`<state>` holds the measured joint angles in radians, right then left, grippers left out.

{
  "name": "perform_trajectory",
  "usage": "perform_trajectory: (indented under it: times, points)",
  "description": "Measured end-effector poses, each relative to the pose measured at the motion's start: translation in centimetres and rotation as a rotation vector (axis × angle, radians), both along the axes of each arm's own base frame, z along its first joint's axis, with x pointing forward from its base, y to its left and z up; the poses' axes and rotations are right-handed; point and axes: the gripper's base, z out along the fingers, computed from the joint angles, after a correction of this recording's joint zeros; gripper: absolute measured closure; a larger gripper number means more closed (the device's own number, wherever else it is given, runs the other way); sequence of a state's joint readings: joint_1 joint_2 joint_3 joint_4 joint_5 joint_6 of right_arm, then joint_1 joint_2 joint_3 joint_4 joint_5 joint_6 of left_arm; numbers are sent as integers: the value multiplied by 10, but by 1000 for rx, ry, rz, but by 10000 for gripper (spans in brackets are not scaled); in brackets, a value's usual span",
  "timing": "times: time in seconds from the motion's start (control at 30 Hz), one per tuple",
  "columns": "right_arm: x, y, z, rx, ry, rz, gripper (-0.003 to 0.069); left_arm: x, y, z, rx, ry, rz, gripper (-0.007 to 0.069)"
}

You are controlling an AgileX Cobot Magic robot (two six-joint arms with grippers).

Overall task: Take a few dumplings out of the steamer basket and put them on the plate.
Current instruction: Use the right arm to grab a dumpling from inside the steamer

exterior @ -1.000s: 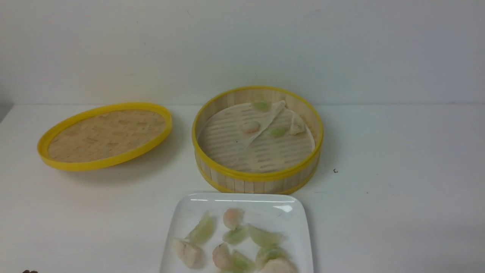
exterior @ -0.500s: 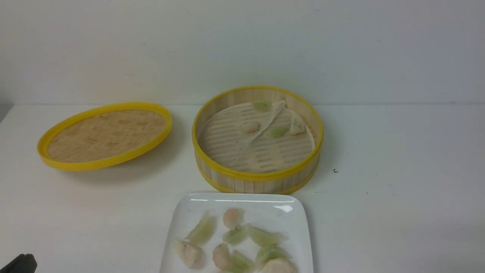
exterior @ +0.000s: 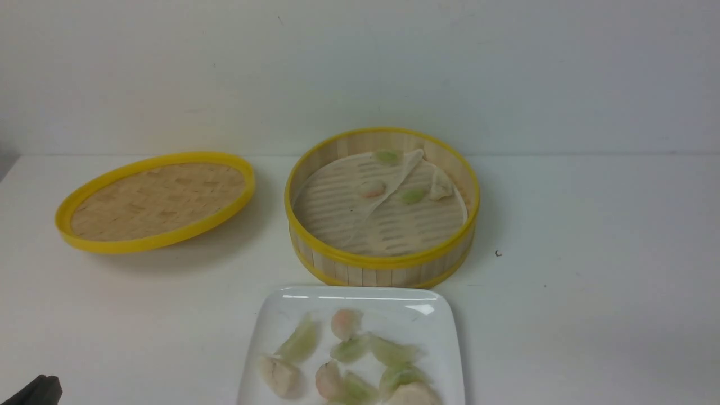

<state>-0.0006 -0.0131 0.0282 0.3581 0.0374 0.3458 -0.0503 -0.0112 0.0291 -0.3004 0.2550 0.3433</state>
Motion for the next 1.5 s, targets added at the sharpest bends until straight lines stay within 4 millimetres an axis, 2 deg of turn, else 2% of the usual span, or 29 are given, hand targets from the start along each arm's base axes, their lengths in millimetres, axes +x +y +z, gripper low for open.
perform_trajectory:
  times: [0.23, 0.3, 0.37, 0.4, 0.53, 0.63, 0.7, 0.73, 0.8, 0.9, 0.93, 1.0, 1.03, 1.1, 1.13, 1.27, 1.4, 1.5]
  points:
    - [0, 0, 0, -8, 3, 0, 673, -1, -3, -1, -76, 17, -20, 631]
    - [-1, 2, 6, -18, 20, 16, 673, -1, -4, -2, -63, 34, -30, 631]
    - [-6, 4, 29, -77, 24, 39, 673, -1, -4, -3, -37, 41, -37, 631]
    - [-7, 4, 32, -93, 24, 39, 673, -1, -4, -3, -31, 41, -38, 631]
    - [-7, 8, 95, -317, 122, 71, 673, -1, -4, -4, 14, 38, -48, 631]
    - [10, 10, 138, -459, 232, 109, 673, -1, -4, -4, 9, 39, -51, 631]
    - [29, 12, 166, -516, 284, 146, 673, -1, -5, -3, 1, 39, -52, 631]
    - [45, 14, 185, -539, 326, 176, 673, -1, -5, -4, -2, 40, -53, 631]
    - [57, 15, 196, -548, 364, 196, 673, -1, -5, -3, -3, 40, -53, 631]
    - [103, 20, 219, -589, 573, 307, 673, -1, -5, -4, -5, 41, -54, 631]
    - [106, 21, 216, -591, 597, 317, 673, -1, -5, -4, -5, 41, -54, 631]
    - [131, 25, 217, -607, 717, 400, 673, -1, -5, -4, -5, 41, -54, 631]
    - [137, 26, 216, -606, 743, 424, 673, -1, -5, -4, -6, 41, -54, 631]
    - [163, 35, 208, -590, 816, 514, 672, -1, -5, -4, -6, 41, -54, 631]
    - [167, 36, 205, -591, 830, 525, 672, -1, -5, -4, -6, 41, -54, 631]
    - [212, 83, 180, -689, 905, 695, 672, -1, -5, -4, -7, 41, -54, 631]
    - [247, 127, 155, -722, 966, 771, 669, -1, -5, -4, -7, 41, -54, 631]
    - [274, 151, 139, -723, 993, 802, 666, -1, -5, -4, -7, 41, -54, 631]
